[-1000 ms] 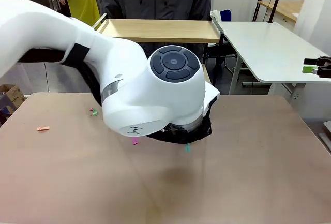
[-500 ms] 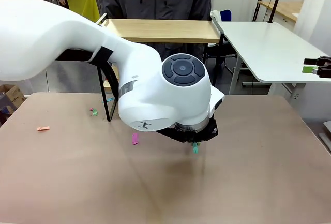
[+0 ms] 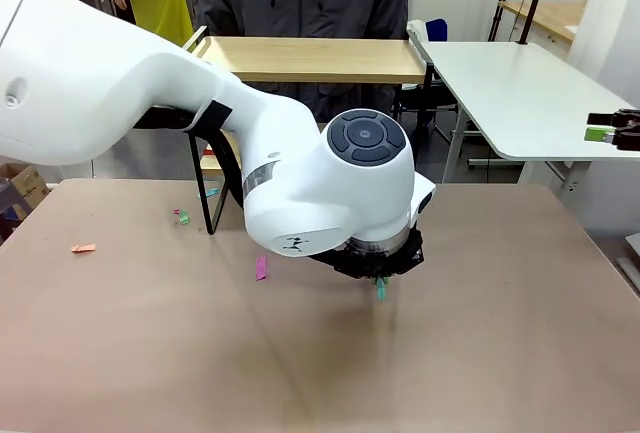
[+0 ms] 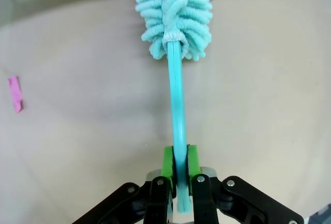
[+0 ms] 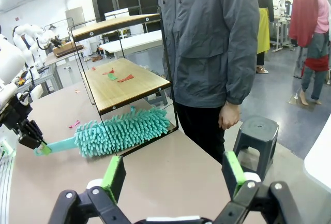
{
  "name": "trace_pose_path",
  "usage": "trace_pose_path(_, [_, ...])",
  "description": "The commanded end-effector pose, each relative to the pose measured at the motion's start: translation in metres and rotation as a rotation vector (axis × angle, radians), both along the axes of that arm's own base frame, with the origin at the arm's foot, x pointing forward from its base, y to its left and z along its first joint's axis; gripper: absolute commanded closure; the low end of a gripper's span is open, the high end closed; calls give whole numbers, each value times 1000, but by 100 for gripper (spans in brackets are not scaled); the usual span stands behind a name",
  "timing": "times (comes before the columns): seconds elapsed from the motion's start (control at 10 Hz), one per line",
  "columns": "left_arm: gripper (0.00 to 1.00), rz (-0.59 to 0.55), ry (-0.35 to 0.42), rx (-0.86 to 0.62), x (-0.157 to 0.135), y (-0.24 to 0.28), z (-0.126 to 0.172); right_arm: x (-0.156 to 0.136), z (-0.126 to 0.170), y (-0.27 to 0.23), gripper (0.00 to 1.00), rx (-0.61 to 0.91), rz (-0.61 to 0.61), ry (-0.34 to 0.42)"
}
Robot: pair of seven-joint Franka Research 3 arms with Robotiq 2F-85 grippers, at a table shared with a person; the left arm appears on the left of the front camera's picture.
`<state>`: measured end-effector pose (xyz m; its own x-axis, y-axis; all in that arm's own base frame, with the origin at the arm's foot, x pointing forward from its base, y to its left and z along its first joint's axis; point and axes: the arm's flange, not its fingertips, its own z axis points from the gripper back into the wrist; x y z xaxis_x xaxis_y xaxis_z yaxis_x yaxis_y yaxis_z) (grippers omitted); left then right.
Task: Clean the shelf.
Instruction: Clean the specific section of the Shelf indicated by the human with the Duster.
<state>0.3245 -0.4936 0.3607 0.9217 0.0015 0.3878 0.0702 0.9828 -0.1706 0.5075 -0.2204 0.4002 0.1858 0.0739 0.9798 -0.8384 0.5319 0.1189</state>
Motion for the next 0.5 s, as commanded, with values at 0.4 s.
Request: trace_pose_path(0.4, [87, 27, 86, 20, 19, 55, 4, 0, 3, 2, 0, -4, -4, -5])
